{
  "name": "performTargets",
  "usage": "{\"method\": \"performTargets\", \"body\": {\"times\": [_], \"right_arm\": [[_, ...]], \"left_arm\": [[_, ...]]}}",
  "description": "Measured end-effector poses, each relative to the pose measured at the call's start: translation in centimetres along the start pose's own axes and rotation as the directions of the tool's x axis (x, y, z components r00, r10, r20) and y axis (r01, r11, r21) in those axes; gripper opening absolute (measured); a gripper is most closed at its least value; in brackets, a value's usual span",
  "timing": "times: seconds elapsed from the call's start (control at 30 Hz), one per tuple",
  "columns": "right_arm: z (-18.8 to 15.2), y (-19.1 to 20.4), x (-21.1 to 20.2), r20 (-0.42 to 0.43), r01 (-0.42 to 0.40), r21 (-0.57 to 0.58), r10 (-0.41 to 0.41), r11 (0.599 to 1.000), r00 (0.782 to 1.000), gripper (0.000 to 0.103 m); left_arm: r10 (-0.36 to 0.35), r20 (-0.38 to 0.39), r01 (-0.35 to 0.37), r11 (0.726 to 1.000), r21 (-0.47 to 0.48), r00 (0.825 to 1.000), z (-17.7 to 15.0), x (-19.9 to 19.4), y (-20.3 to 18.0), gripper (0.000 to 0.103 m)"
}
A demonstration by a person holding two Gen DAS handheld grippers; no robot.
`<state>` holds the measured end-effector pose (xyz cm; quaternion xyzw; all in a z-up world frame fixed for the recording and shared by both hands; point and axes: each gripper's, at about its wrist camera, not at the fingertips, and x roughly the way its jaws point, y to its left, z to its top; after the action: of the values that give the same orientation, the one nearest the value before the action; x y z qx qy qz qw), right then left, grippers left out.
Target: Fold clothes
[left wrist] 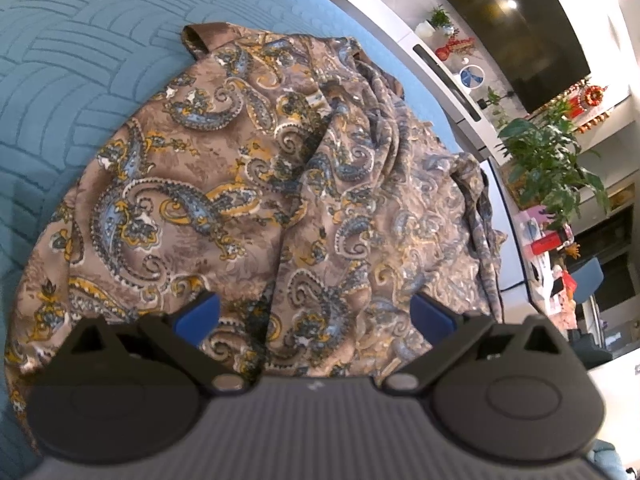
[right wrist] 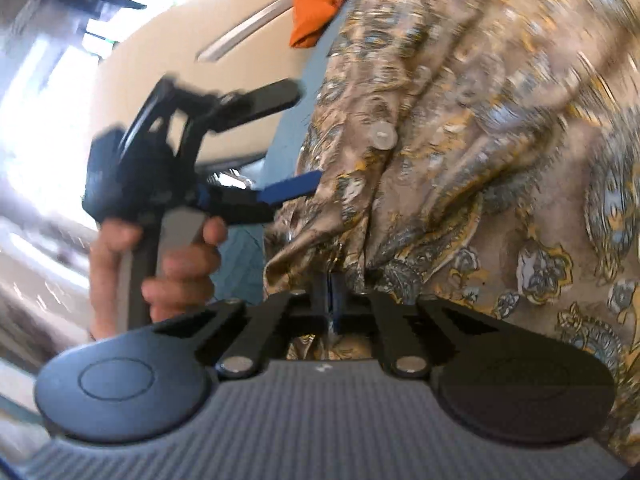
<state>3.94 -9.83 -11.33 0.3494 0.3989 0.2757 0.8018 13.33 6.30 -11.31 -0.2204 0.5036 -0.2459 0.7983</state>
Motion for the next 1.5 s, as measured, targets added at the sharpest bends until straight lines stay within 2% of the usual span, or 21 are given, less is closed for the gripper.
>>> {"method": "performTargets", "body": {"times": [0.07, 0.13, 0.17, 0.27, 0.33, 0.47, 0.6, 0.7, 0.77, 0.83, 0.87, 0.93, 1.0, 1.1, 1.13, 1.2, 1.23, 1.27, 1.4, 1.47, 1.5], "right_arm": [[-0.3, 2.4, -0.5, 0.013, 0.061, -0.162, -0.06, 0.985, 0.998, 0.004], [-1.5, 6.2, -1.5, 0.036, 0.078, -0.374, -0.069, 0.924, 0.997, 0.004], [-1.5, 6.4, -1.6, 0.037, 0.078, -0.394, -0.069, 0.916, 0.997, 0.004], [-4.3, 10.0, -3.6, 0.037, 0.069, -0.567, -0.059, 0.821, 0.998, 0.004], [-4.9, 10.9, -4.2, 0.028, 0.068, -0.615, -0.064, 0.786, 0.998, 0.004], [-8.3, 12.8, -6.0, 0.033, 0.083, -0.763, -0.09, 0.642, 0.995, 0.004], [-7.9, 12.7, -6.4, 0.032, 0.113, -0.763, -0.136, 0.636, 0.99, 0.006], [-7.2, 11.6, -4.6, -0.079, 0.111, -0.749, -0.254, 0.653, 0.964, 0.007], [-6.4, 11.3, -5.0, -0.073, 0.141, -0.739, -0.286, 0.659, 0.956, 0.008], [-5.2, 10.9, -6.1, -0.044, 0.153, -0.713, -0.261, 0.684, 0.964, 0.011], [-4.4, 10.7, -7.0, -0.023, 0.159, -0.691, -0.241, 0.705, 0.97, 0.015], [-2.5, 9.9, -9.0, -0.008, 0.138, -0.63, -0.184, 0.764, 0.983, 0.05], [-1.0, 8.8, -10.4, -0.009, 0.113, -0.578, -0.145, 0.808, 0.989, 0.073], [0.8, 6.6, -11.7, -0.067, 0.061, -0.516, -0.112, 0.855, 0.991, 0.078], [1.3, 6.2, -12.0, -0.075, 0.066, -0.526, -0.124, 0.848, 0.989, 0.078], [1.7, 5.8, -12.6, -0.004, 0.156, -0.571, -0.193, 0.806, 0.981, 0.078], [2.0, 5.7, -12.7, 0.052, 0.22, -0.589, -0.235, 0.777, 0.971, 0.078], [2.5, 5.5, -12.9, 0.144, 0.319, -0.599, -0.294, 0.734, 0.945, 0.078], [3.9, 4.4, -12.2, 0.233, 0.342, -0.566, -0.253, 0.75, 0.939, 0.078], [4.0, 3.2, -11.4, 0.275, 0.341, -0.545, -0.221, 0.766, 0.936, 0.078], [4.0, 1.8, -10.4, 0.298, 0.338, -0.516, -0.206, 0.787, 0.932, 0.078]], "left_arm": [[-0.002, 0.002, 0.002, 1.0, -0.003, 1.0, 0.1, 0.0, 0.1, 0.102], [0.0, 0.001, 0.0, 1.0, -0.003, 1.0, 0.1, -0.1, 0.1, 0.102], [0.002, 0.001, -0.002, 1.0, -0.002, 1.0, 0.1, -0.1, 0.1, 0.102], [0.01, -0.003, -0.01, 1.0, 0.009, 1.0, 0.0, 0.0, 0.0, 0.102], [0.025, -0.003, -0.025, 0.999, 0.026, 1.0, 0.0, 0.0, -0.2, 0.102], [0.051, -0.008, -0.05, 0.997, 0.056, 0.999, -0.2, 0.1, -0.6, 0.102], [0.097, -0.008, -0.096, 0.992, 0.084, 0.995, -0.3, 0.2, -0.9, 0.102], [0.165, -0.01, -0.162, 0.98, 0.114, 0.986, -0.5, 0.5, -1.0, 0.102], [0.192, -0.01, -0.189, 0.972, 0.141, 0.981, -0.7, 0.6, -1.1, 0.102], [0.189, 0.01, -0.188, 0.972, 0.144, 0.982, -0.7, 0.3, -1.1, 0.102], [0.183, 0.029, -0.185, 0.973, 0.14, 0.983, -0.6, 0.0, -1.1, 0.102], [0.169, 0.061, -0.176, 0.976, 0.126, 0.984, -0.4, -0.5, -1.2, 0.102], [0.169, 0.079, -0.177, 0.978, 0.113, 0.982, -0.1, -0.6, -1.1, 0.102], [0.207, 0.084, -0.217, 0.968, 0.126, 0.975, 0.0, -0.3, -1.4, 0.101], [0.255, 0.119, -0.271, 0.952, 0.144, 0.96, 0.1, -0.4, -1.7, 0.099], [0.309, 0.185, -0.339, 0.926, 0.165, 0.933, 0.7, -0.8, -2.3, 0.099], [0.328, 0.219, -0.364, 0.918, 0.155, 0.919, 1.6, -1.2, -2.4, 0.099], [0.347, 0.254, -0.388, 0.911, 0.136, 0.903, 2.8, -1.5, -2.4, 0.099], [0.438, 0.323, -0.478, 0.877, 0.054, 0.839, 7.4, -1.8, -1.1, 0.1], [0.539, 0.302, -0.567, 0.824, 0.005, 0.786, 11.7, -0.6, 1.1, 0.099], [0.565, 0.294, -0.59, 0.807, -0.002, 0.771, 12.8, -0.3, 1.8, 0.096]]}}
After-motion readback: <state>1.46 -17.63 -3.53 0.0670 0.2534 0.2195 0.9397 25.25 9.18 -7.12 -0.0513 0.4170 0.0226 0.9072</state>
